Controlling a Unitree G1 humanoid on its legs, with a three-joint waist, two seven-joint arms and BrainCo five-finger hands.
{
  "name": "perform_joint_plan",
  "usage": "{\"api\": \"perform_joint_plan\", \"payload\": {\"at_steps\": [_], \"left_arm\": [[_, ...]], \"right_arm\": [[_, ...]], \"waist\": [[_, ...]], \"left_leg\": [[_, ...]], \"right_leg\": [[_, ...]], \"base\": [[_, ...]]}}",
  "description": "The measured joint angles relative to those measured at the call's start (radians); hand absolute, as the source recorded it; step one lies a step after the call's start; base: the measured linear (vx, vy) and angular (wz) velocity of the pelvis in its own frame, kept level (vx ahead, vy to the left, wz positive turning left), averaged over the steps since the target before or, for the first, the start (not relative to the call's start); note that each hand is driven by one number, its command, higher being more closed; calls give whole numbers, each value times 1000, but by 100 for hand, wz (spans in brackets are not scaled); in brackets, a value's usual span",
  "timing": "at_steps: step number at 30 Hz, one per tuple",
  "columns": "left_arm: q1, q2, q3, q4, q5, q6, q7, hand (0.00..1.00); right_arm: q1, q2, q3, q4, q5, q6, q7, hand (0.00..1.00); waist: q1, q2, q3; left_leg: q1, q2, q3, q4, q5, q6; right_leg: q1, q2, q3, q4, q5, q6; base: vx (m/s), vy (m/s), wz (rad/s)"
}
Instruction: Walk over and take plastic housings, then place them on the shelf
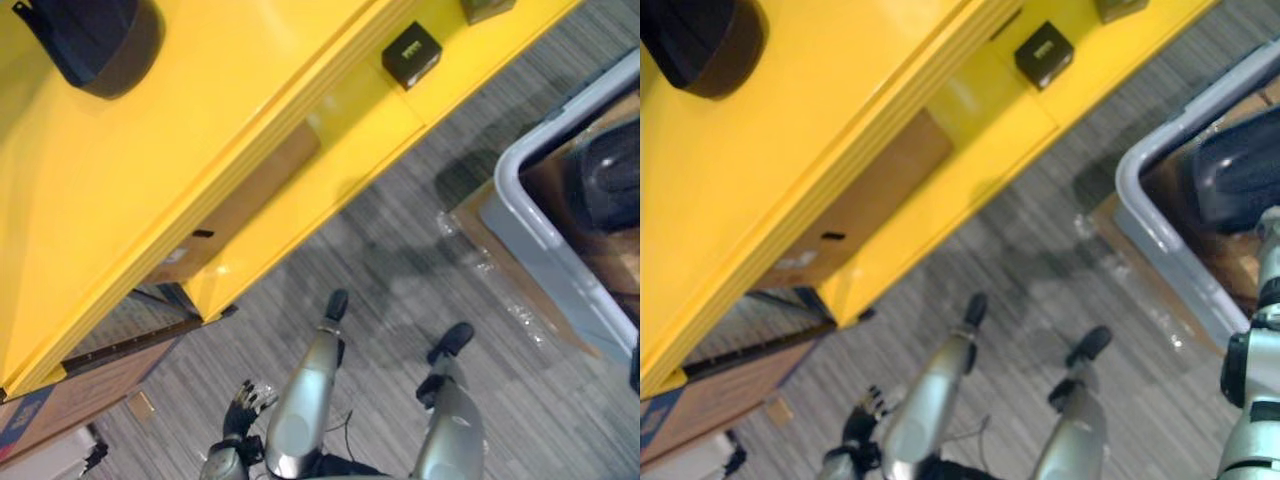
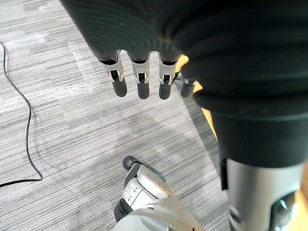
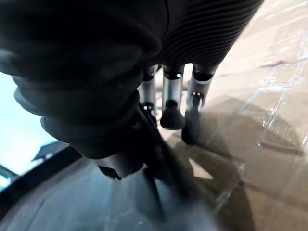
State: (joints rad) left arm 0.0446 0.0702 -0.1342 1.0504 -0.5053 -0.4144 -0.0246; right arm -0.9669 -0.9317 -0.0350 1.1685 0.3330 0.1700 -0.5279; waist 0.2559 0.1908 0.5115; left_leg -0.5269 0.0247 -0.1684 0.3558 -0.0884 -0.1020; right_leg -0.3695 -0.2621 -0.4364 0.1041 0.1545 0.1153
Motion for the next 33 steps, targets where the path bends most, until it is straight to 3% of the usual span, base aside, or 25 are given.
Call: {"api": "perform_joint_plan", "payload": {"at_steps": [10, 17, 19, 22, 28, 33], "left_arm": [[3, -3, -2, -8, 0, -2, -8, 0], [6, 0, 28, -72, 36, -81, 13, 0], [6, 10, 47, -128, 39, -113, 23, 0], [3, 39, 46, -188, 31, -126, 23, 0], [3, 48, 48, -294, -5, -119, 24, 0], [8, 61, 44, -359, 14, -107, 42, 0]], "right_arm": [[-29, -5, 39, 5, -106, 60, -20, 100], [-42, -35, 63, -4, -118, 66, 9, 100], [-42, -45, 70, -28, -122, 45, 25, 100], [-40, -49, 72, -63, -157, 24, 27, 100], [23, -55, 65, -140, -195, -26, 60, 100], [74, -54, 64, -242, -236, -45, 118, 100]], "waist": [[0, 9, -6], [-32, 0, 0], [-49, -15, 10], [-64, -36, 23], [-93, -66, 26], [-107, -124, 23]], "left_leg": [[0, 0, 0, 1, 0, 0], [0, 8, 3, 5, -1, 0], [2, 20, 9, 9, -2, -3], [2, 40, 15, 36, -16, -10], [39, 56, 29, 29, -18, -11], [73, 73, 52, -4, -7, -23]], "right_leg": [[2, 0, -1, -2, 1, 0], [8, 7, 1, -8, 6, -3], [8, 17, 7, -10, 10, -8], [12, 41, 21, -11, 13, -15], [48, 56, 30, -31, 18, -23], [58, 73, 52, -53, 31, -30]], "base": [[0, 0, 0], [0, 0, -1], [-4, -2, -12], [-49, -29, -19], [-46, -14, -8], [-15, -29, -14]]}}
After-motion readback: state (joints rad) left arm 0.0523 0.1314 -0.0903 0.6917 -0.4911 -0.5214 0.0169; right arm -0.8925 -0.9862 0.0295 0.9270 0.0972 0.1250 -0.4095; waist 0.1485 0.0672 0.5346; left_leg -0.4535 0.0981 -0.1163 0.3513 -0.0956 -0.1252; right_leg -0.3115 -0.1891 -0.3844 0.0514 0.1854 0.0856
